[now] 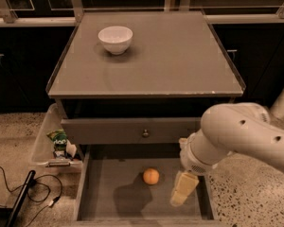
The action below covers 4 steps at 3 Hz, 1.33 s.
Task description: Pick orange from middle drawer and place on counter
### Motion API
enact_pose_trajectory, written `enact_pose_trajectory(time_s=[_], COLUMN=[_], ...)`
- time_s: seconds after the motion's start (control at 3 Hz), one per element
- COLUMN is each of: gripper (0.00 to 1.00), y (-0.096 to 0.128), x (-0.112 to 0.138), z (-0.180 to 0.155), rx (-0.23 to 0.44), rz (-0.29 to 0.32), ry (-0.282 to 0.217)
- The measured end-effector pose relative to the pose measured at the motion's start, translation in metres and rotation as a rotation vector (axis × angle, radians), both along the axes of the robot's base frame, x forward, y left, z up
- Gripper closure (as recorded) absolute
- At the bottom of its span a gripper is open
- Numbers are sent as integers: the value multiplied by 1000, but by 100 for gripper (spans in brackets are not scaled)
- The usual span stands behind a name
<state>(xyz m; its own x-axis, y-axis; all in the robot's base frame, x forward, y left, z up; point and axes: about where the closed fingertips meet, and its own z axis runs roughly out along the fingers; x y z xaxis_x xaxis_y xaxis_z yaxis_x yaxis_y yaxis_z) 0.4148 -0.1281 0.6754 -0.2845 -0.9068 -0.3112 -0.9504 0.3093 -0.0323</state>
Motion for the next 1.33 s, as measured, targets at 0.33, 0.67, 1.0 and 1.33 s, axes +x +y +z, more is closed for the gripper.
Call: enact_pose_trajectory(time_s=[0.33,0.67,1.0,1.33], gripper=[0,0,0,0], y=[11,14,14,12], x=[16,26,26,29], z=[-36,-32,-32,-49], rx=[69,81,80,128], rz=[-33,-43,-43,-18], ry=[-53,-91,-91,-122])
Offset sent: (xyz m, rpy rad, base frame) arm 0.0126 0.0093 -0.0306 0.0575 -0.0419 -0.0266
